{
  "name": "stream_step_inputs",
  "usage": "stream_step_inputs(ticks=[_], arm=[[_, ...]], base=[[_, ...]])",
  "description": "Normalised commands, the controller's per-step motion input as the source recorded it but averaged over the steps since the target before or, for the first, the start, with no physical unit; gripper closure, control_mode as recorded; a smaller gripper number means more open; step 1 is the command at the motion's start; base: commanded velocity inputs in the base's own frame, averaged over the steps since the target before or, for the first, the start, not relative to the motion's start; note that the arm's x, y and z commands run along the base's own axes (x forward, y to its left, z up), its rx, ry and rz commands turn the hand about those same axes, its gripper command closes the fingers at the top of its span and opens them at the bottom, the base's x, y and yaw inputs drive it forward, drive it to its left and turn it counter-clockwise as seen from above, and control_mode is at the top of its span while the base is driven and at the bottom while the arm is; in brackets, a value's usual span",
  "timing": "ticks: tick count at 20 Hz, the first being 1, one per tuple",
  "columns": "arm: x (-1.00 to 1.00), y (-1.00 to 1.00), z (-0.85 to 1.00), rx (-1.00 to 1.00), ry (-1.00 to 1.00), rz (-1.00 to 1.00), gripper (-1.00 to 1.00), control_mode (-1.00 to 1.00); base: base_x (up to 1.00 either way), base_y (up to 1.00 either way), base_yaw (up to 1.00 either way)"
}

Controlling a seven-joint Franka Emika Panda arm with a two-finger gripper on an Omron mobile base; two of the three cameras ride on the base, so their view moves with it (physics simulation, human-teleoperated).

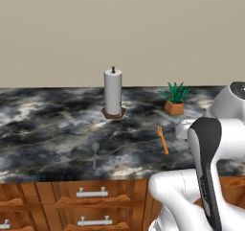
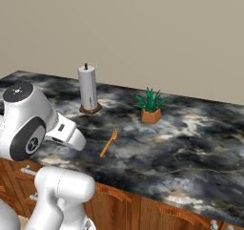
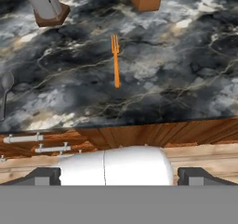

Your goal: Organize the utensils by type. Pick up the wooden spoons from the counter and place them in the open cabinet. Then pick up the metallic utensils from the counter and place them in the open drawer.

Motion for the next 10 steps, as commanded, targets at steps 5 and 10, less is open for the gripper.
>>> stream_step_inputs(ticks=[5,10], arm=[[0.63,-0.02,-0.15,0.0,0.02,0.0,-1.0,-1.0],[0.66,-0.12,-0.25,0.0,0.1,0.0,-1.0,-1.0]], base=[[0.0,0.0,0.0],[0.0,0.0,0.0]])
